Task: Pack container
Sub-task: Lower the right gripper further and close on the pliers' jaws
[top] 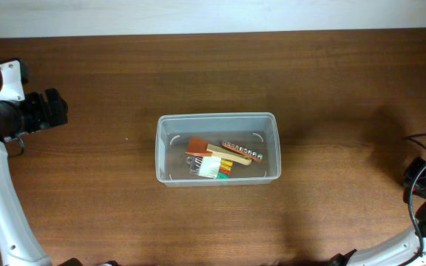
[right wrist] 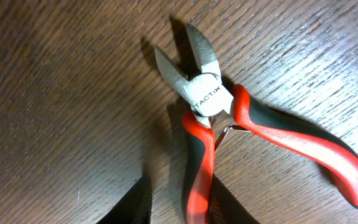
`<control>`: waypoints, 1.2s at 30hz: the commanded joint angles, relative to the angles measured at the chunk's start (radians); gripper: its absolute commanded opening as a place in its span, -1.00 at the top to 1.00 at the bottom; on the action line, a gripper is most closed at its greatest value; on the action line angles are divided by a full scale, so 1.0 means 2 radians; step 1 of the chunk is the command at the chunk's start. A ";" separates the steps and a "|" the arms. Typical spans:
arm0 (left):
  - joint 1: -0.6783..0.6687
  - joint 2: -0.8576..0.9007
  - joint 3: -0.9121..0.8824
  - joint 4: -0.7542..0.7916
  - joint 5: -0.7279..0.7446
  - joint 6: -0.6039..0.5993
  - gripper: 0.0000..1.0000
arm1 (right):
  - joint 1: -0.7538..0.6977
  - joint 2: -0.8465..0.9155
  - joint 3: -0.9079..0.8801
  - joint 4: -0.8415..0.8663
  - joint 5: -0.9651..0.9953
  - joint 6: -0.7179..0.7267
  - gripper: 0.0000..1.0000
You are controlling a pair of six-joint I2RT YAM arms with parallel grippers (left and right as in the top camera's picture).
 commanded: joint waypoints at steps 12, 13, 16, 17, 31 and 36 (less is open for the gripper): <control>0.002 0.001 0.010 0.001 0.005 -0.004 -0.99 | -0.001 0.007 -0.008 0.003 0.027 0.006 0.63; 0.002 0.001 0.010 0.001 0.005 -0.004 -0.98 | -0.001 0.007 -0.008 0.002 0.027 0.006 0.65; 0.002 0.001 0.010 0.001 0.005 -0.004 -0.99 | -0.001 0.007 -0.007 0.001 0.027 0.006 0.71; 0.002 0.001 0.010 0.001 0.005 -0.004 -0.99 | -0.001 0.007 -0.007 0.001 0.027 0.006 0.72; 0.002 0.001 0.010 0.001 0.005 -0.004 -0.99 | 0.000 0.007 -0.003 -0.008 0.027 0.006 0.73; 0.002 0.001 0.010 0.001 0.005 -0.004 -0.99 | 0.000 0.007 0.029 -0.035 0.027 0.006 0.73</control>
